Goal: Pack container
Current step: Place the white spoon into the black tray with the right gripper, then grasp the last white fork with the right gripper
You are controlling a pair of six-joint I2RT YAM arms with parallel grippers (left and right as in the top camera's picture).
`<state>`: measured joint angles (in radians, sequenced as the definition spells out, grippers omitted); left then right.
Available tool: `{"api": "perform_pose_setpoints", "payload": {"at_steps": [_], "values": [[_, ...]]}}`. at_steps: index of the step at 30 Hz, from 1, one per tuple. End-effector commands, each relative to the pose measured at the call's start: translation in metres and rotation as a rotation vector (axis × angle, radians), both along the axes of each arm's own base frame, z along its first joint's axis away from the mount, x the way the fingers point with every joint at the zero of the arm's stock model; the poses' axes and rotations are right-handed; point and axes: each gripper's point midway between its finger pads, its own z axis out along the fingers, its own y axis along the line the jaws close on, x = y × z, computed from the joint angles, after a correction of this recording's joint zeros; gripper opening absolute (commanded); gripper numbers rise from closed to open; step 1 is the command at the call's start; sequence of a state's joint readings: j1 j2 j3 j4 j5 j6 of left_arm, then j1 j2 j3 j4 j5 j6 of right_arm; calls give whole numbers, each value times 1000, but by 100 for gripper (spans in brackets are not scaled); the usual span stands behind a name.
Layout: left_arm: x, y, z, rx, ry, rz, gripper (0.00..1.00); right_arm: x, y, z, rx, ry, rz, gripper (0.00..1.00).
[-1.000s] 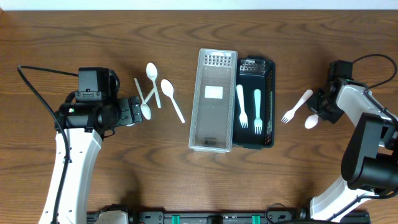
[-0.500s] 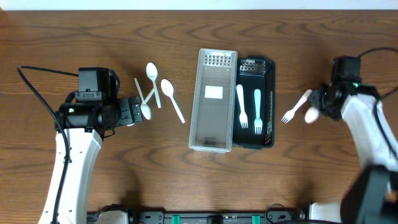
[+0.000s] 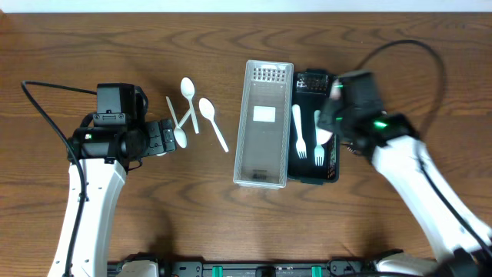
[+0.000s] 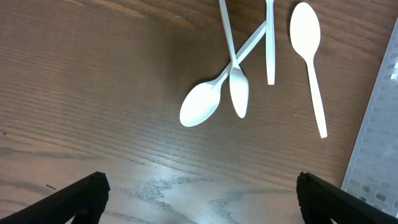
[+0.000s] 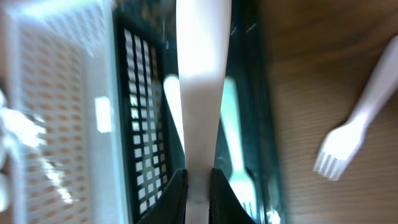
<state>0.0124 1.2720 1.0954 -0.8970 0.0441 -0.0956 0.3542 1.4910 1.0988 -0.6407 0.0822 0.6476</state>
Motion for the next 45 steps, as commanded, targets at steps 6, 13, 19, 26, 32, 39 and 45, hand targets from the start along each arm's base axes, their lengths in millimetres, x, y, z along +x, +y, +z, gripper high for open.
{"api": "perform_pose_setpoints", "payload": {"at_steps": [6,13,19,26,32,39,45], "values": [[4,5,7,25,-15,-1,98,11,9,-48,-90,68,2,50],[4,5,7,25,-15,-1,98,29,-35,31,-108,-139,-93,72],[4,5,7,25,-15,-1,98,22,-126,39,-136,-112,-326,71],[4,5,7,25,-15,-1,98,16,-176,-28,-61,97,-460,64],[4,5,7,25,-15,-1,98,20,-169,-87,-6,229,-463,63],[4,5,7,25,-15,-1,98,9,-162,-135,18,364,-475,62],[4,5,7,25,-15,-1,98,8,-162,-138,15,373,-463,60]]}}
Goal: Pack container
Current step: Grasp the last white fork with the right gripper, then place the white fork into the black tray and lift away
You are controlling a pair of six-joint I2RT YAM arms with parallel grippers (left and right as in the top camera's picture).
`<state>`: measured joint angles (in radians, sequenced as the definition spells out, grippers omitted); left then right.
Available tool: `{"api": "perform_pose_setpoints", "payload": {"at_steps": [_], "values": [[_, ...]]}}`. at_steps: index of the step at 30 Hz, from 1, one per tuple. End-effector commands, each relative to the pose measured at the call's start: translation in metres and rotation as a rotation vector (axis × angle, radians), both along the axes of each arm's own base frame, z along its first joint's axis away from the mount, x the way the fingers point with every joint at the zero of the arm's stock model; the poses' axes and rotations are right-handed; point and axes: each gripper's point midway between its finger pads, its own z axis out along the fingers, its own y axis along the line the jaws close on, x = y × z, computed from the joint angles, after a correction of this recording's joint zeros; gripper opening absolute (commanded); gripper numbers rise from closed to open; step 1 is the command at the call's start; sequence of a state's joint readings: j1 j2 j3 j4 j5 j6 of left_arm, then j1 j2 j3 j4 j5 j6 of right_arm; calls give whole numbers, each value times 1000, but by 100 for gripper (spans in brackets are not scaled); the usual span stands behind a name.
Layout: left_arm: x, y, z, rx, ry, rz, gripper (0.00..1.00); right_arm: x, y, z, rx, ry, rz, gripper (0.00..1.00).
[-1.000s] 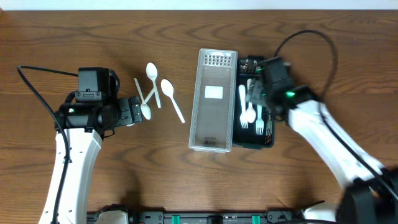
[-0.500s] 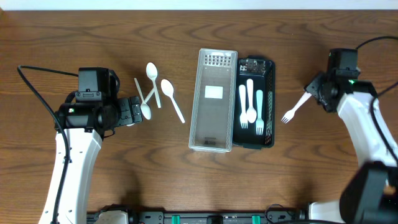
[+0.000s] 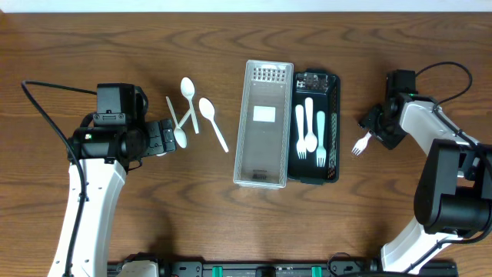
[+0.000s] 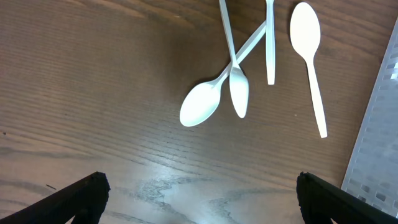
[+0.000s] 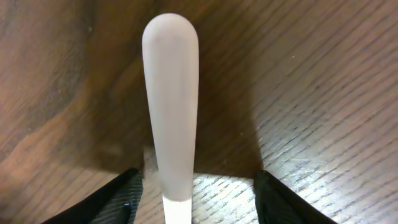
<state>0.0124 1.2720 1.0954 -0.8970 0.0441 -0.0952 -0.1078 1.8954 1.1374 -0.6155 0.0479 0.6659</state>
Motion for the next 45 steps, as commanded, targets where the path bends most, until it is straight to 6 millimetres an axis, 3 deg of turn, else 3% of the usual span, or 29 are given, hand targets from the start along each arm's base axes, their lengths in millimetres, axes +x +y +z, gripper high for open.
{"api": "perform_pose_setpoints", "payload": {"at_steps": [1,11,15,18,20,25,27,29,32,38,41,42,44,45], "values": [[4,5,7,25,-15,-1,98,-5,3,-8,23,24,-5,55],[4,5,7,25,-15,-1,98,-15,4,-9,26,66,-6,7],[4,5,7,25,-15,-1,98,-22,2,6,8,71,-8,2],[4,5,7,25,-15,-1,98,-19,2,41,-26,-6,18,1],[4,5,7,25,-15,-1,98,-11,10,77,-40,-111,82,1],[4,5,7,25,-15,-1,98,-5,66,173,-41,-415,336,1],[4,5,7,25,-15,-1,98,-8,93,197,-38,-498,420,1],[4,5,7,25,-15,-1,98,-12,119,207,-24,-537,493,1],[4,5,7,25,-15,-1,98,-17,146,198,-34,-519,567,1],[4,5,7,25,-15,-1,98,-23,186,124,-31,-365,655,1],[4,5,7,25,-15,-1,98,-24,193,94,-23,-291,644,3],[4,5,7,25,-15,-1,98,-23,195,89,-23,-283,646,9],[4,5,7,25,-15,-1,98,-19,197,84,-25,-284,648,45],[4,5,7,25,-15,-1,98,-17,196,85,-37,-293,653,56]]}}
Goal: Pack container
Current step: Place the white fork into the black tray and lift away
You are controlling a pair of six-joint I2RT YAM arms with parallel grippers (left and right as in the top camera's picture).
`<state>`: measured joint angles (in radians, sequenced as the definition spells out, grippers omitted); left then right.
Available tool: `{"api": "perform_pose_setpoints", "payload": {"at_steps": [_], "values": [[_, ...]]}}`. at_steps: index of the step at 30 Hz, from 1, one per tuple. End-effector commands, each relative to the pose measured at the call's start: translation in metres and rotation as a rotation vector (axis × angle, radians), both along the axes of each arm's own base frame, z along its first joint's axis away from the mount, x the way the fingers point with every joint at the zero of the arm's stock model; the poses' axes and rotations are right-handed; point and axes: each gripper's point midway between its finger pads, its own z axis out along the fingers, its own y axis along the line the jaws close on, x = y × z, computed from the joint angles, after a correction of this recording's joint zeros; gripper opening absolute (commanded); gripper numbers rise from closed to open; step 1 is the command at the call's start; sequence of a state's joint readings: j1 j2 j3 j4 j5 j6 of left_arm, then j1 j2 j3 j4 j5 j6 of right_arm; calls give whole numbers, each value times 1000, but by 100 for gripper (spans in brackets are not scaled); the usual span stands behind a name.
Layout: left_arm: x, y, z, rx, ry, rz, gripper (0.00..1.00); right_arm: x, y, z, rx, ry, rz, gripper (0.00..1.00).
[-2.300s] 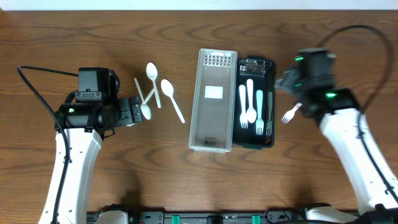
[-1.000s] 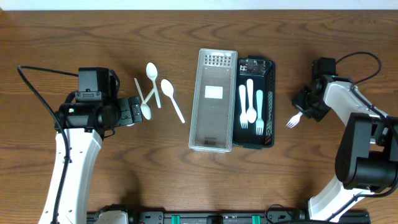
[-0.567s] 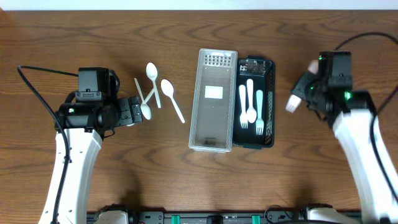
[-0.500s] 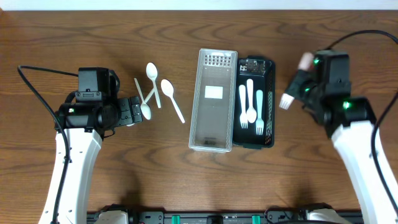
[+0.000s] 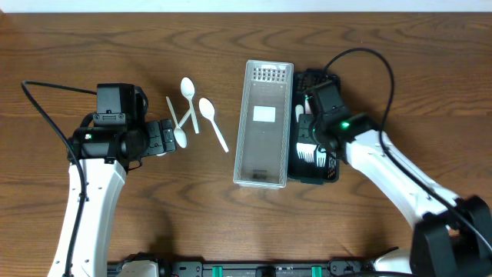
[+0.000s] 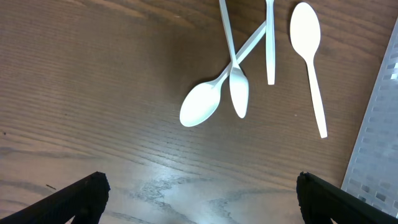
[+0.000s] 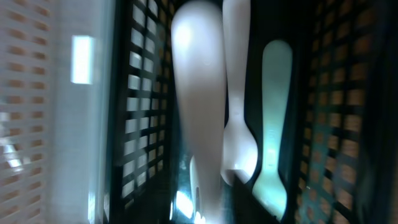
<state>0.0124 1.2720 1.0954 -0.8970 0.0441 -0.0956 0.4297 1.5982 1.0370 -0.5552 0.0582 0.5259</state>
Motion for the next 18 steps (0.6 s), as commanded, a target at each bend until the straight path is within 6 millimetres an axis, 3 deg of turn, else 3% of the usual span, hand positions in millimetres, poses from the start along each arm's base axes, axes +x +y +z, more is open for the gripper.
{"api": "perform_pose_setpoints", "payload": {"at_steps": [1,4,9,12,15,18], "values": [[4,5,7,25,-15,-1,98,11,-2,9,-26,-58,-9,62],[4,5,7,25,-15,-1,98,20,-16,31,-58,-116,-21,70],[4,3,7,7,-16,4,98,24,-53,94,-18,-247,-121,80],[2,-26,8,-146,-13,-64,98,20,-89,121,-8,-304,-213,86],[1,-46,12,-253,-14,-112,98,8,-127,128,-27,-292,-310,88],[9,-47,16,-261,-52,-109,98,-6,-155,117,-56,-220,-383,88]]}}
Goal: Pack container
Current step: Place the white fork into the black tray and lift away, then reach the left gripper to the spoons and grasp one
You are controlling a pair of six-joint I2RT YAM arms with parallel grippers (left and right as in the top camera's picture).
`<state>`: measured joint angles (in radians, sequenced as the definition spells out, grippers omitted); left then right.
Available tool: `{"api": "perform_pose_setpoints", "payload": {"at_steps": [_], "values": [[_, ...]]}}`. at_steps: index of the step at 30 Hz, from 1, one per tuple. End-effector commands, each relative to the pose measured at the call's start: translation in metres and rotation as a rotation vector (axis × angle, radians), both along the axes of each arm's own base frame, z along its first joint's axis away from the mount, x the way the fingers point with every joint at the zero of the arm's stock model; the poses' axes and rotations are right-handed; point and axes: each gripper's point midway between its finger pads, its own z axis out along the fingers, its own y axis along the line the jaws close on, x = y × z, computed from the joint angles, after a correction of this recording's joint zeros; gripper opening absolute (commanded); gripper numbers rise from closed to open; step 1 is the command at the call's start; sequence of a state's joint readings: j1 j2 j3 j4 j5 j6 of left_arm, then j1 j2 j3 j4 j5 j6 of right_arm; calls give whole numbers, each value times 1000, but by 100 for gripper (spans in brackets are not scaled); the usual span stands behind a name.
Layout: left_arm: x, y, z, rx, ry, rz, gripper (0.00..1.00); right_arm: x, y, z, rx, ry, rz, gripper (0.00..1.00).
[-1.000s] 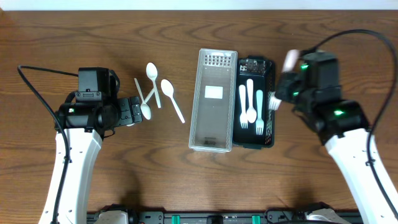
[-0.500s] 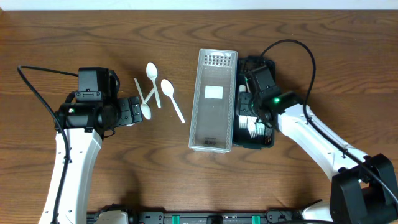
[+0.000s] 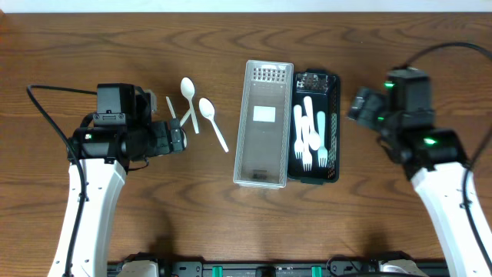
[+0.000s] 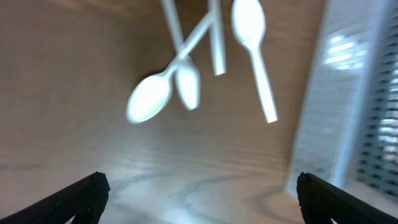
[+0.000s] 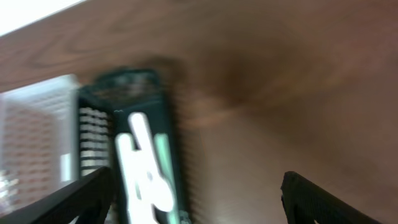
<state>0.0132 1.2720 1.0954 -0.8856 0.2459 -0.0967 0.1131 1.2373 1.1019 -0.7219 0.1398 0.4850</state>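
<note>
A black mesh tray right of centre holds several white plastic forks. Beside it on the left lies a clear slotted container, with nothing in it. Three white spoons lie left of that; they show blurred in the left wrist view. My left gripper is open just left of the spoons, nothing between its fingers. My right gripper is open and empty, raised over bare table right of the black tray.
Dark wood table all round. Black cables run behind both arms. The clear container fills the right edge of the left wrist view.
My right gripper was low in the black tray shut on a fork; now it is open and raised right of the tray, the fork left inside. My left gripper has shifted toward the spoons.
My right gripper held a fork over the black tray. Then that fork lay in the tray and the gripper stood open around another fork on the table at the right. It then had that fork down in the tray, and now it is empty. The left arm stayed still until now.
</note>
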Motion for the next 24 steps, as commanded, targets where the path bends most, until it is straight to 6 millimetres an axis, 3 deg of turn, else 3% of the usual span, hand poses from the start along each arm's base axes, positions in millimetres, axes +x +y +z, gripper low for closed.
{"api": "perform_pose_setpoints", "payload": {"at_steps": [1,5,7,17,24], "values": [[10,-10,13,-80,-45,5,98,-11,-31,-17,-22,87,-84,89],[22,15,10,-21,-49,215,98,-22,-47,-37,-22,183,-135,88],[27,20,5,-1,-44,240,97,-23,-48,-45,-14,213,-151,89],[69,21,-63,15,191,263,88,-22,-46,-67,-7,291,-145,88],[102,21,-91,20,231,263,72,-26,-46,-69,-9,312,-145,88]]}}
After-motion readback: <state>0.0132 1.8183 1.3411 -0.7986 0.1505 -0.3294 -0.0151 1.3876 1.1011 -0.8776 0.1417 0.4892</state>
